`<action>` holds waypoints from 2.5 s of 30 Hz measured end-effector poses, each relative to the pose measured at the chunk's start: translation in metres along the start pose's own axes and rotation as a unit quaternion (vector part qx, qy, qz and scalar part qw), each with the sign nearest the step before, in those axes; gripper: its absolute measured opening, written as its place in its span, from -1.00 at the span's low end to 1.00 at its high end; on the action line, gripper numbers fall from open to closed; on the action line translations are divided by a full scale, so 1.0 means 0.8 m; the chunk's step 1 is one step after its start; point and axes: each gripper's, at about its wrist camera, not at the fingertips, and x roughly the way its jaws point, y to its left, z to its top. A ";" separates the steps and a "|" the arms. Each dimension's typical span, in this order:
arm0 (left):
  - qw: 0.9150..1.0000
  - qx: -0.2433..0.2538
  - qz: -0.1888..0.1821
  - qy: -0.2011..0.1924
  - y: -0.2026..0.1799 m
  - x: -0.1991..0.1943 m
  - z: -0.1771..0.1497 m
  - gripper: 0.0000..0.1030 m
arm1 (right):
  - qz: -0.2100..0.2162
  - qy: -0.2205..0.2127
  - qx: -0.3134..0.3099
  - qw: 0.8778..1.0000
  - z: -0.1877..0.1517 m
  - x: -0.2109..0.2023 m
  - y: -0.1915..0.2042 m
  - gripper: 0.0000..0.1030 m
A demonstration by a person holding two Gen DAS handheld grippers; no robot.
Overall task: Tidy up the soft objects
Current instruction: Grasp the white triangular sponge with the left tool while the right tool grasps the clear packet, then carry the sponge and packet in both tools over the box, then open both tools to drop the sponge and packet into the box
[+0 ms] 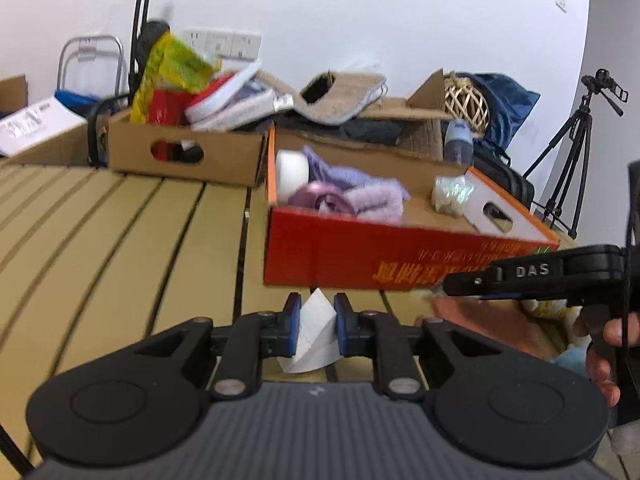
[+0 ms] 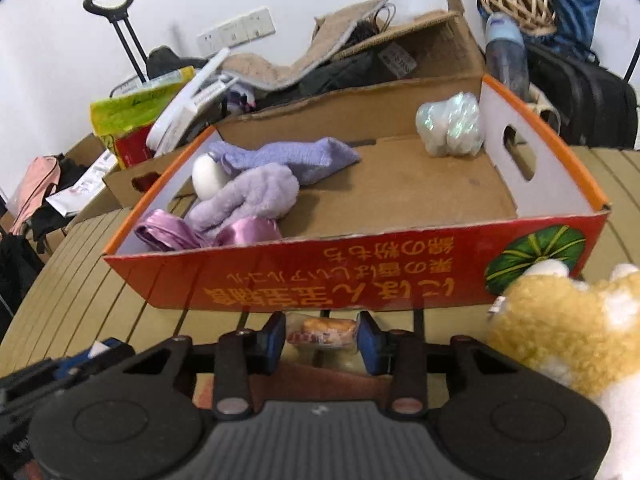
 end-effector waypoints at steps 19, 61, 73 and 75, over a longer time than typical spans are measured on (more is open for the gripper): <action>0.995 -0.015 -0.049 -0.084 -0.094 -0.245 -0.072 -0.64 | 0.015 -0.180 -0.071 0.981 -0.196 -0.304 0.048 -0.27; 0.995 0.034 -0.094 0.020 -0.126 0.114 0.167 -0.59 | 0.059 -0.082 0.079 0.992 0.152 -0.042 -0.071 -0.25; 0.997 -0.013 -0.064 0.048 -0.057 0.213 0.181 0.42 | 0.013 -0.031 0.093 0.995 0.205 0.117 -0.087 0.47; 0.997 -0.016 -0.057 0.050 -0.049 0.218 0.184 0.42 | 0.022 -0.035 0.097 0.994 0.202 0.116 -0.091 0.47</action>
